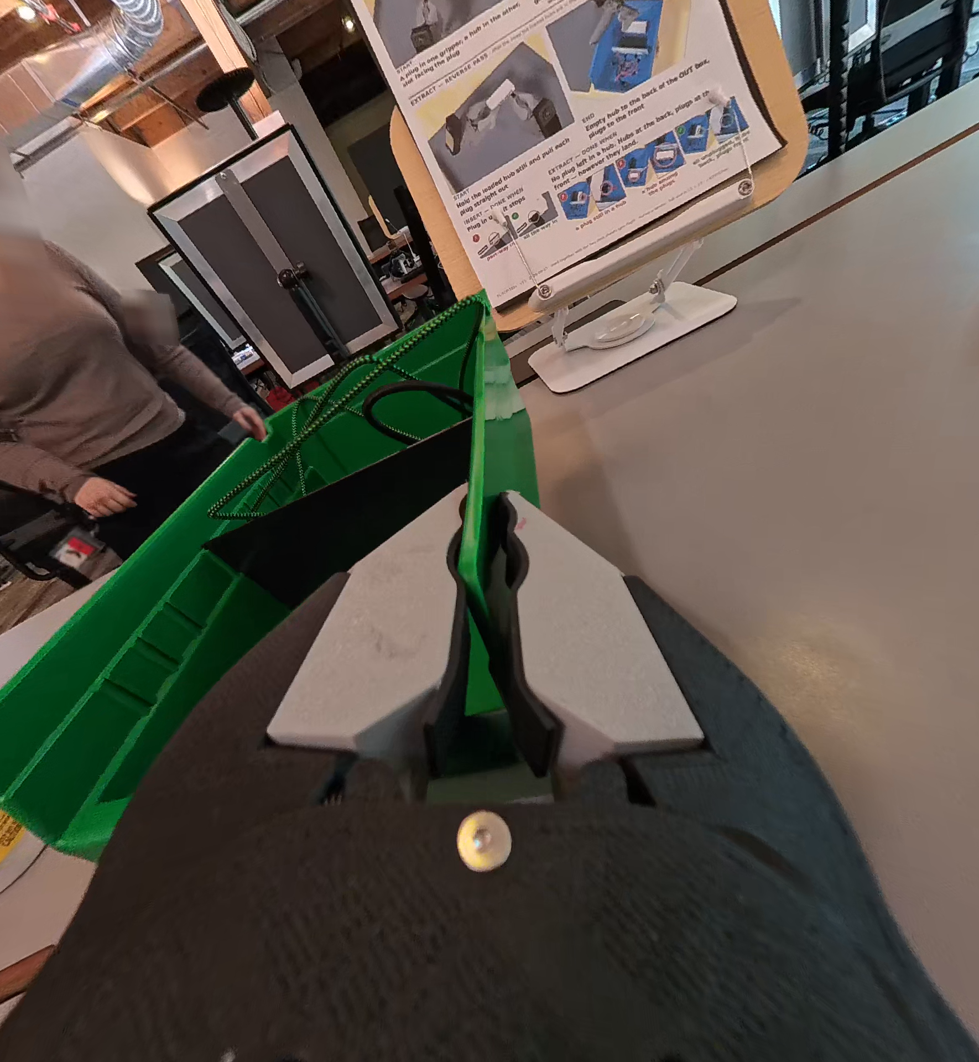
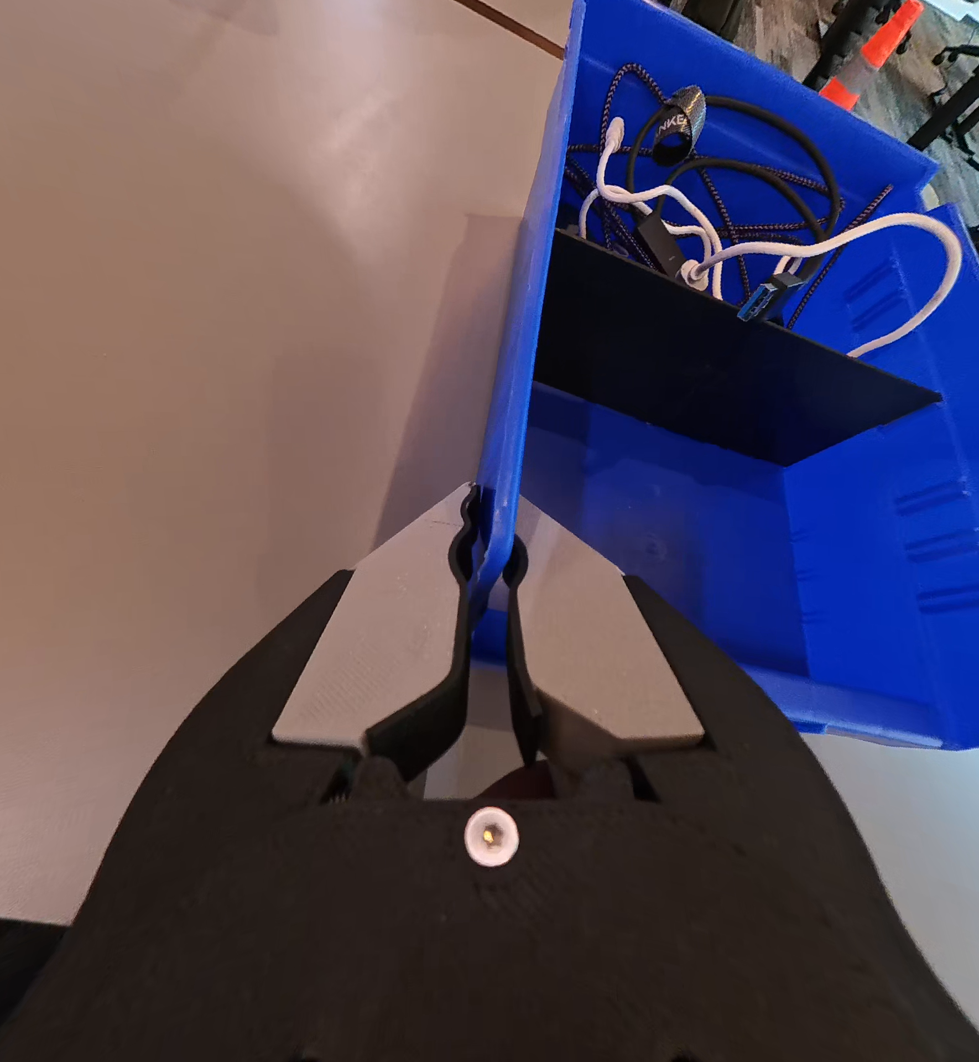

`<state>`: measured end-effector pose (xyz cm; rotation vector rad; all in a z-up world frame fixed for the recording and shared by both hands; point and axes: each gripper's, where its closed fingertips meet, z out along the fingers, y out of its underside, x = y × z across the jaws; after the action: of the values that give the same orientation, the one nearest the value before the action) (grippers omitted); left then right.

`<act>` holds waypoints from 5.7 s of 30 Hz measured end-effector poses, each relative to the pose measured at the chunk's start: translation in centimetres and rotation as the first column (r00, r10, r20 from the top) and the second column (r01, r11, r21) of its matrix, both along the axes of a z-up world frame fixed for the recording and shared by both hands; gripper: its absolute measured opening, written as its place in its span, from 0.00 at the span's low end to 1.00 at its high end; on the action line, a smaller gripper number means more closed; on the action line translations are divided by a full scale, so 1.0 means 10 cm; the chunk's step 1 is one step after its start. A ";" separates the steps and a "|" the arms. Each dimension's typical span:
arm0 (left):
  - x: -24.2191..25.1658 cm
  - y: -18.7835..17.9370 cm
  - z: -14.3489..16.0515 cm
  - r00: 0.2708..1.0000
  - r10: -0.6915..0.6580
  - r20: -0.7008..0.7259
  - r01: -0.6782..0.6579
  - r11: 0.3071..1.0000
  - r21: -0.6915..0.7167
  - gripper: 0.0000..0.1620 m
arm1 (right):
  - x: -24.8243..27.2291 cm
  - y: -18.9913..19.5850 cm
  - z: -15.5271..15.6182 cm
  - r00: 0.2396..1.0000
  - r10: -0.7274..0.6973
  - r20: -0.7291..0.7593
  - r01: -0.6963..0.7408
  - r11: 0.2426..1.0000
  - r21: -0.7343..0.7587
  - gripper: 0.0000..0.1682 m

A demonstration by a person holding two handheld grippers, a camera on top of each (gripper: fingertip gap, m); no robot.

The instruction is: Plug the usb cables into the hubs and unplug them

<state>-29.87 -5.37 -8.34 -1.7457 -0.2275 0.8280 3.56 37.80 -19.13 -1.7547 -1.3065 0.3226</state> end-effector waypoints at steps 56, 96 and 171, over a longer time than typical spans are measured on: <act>0.12 -0.03 0.17 0.999 -0.022 -0.034 0.023 0.999 0.036 0.01 | -1.12 -1.79 0.06 0.956 0.292 -0.019 -0.293 0.956 -0.029 0.03; 0.12 -0.18 0.31 0.999 -0.010 -0.047 0.013 0.998 0.069 0.01 | -2.33 -3.22 0.06 0.850 0.521 -0.080 -0.525 0.849 -0.051 0.11; -0.12 -0.01 -0.44 0.998 0.045 0.048 -0.040 0.995 -0.097 0.02 | -1.50 -2.29 0.08 0.948 0.317 -0.031 -0.307 0.934 0.182 0.04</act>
<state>-31.03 -5.51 -12.71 -1.8584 -0.2630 0.8385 -11.44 14.94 -18.38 -1.3798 -1.5240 0.4222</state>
